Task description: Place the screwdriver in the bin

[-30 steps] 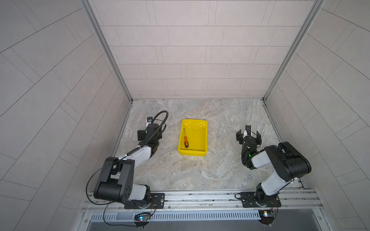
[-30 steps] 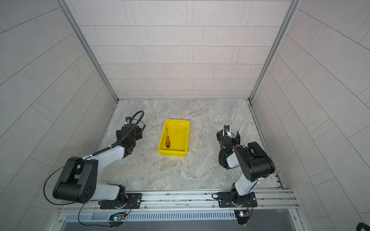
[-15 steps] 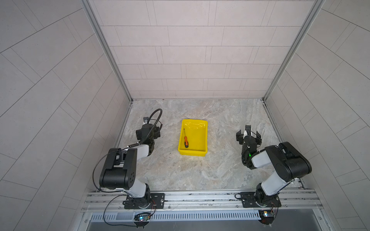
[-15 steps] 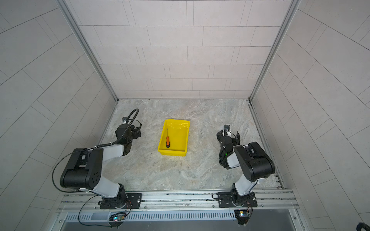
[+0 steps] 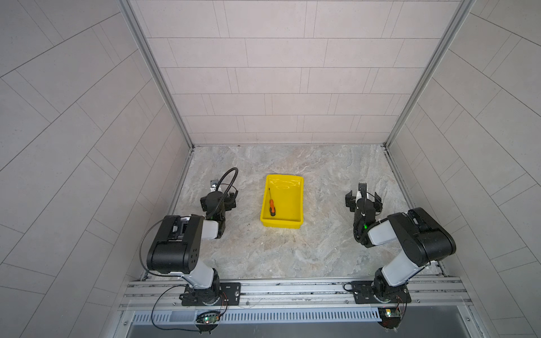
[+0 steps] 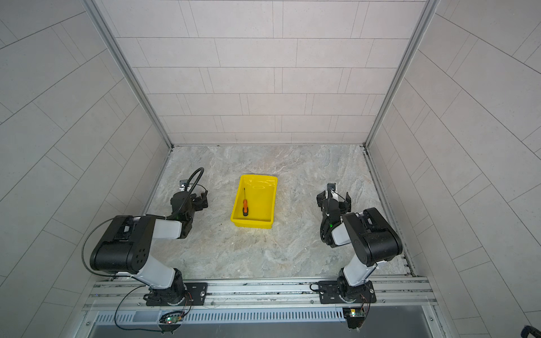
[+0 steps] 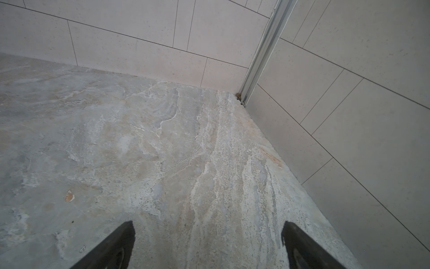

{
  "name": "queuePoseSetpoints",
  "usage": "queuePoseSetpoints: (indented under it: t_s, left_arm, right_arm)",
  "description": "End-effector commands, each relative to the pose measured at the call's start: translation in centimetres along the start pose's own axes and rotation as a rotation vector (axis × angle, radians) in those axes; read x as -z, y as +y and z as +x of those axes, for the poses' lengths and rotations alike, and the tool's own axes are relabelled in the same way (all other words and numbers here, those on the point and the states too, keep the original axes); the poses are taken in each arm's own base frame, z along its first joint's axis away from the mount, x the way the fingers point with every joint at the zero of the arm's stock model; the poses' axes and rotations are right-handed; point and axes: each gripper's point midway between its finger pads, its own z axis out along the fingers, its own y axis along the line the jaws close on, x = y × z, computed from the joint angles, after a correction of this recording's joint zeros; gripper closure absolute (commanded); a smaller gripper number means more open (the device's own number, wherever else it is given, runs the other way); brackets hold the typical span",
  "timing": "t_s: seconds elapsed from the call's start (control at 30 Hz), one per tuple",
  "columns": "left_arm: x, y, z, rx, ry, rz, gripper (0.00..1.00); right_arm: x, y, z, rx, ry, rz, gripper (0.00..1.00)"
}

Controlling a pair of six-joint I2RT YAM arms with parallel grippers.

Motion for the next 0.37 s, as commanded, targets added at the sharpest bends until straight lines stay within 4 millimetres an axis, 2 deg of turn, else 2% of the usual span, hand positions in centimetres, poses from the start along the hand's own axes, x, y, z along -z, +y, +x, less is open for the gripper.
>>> queuePoseSetpoints:
  t_s: [0.0,0.33]
  left_arm:
    - [-0.08,-0.88,-1.85,-0.019,-0.065,0.038,0.00]
    - [-0.14,-0.99,-1.96,-0.019,-0.075,0.041,0.00]
  right_arm:
    - [-0.23,-0.12,-0.97,-0.023,-0.016,0.002,0.01]
    - [-1.05,0.01,-0.76,-0.034,0.021,-0.036,0.01]
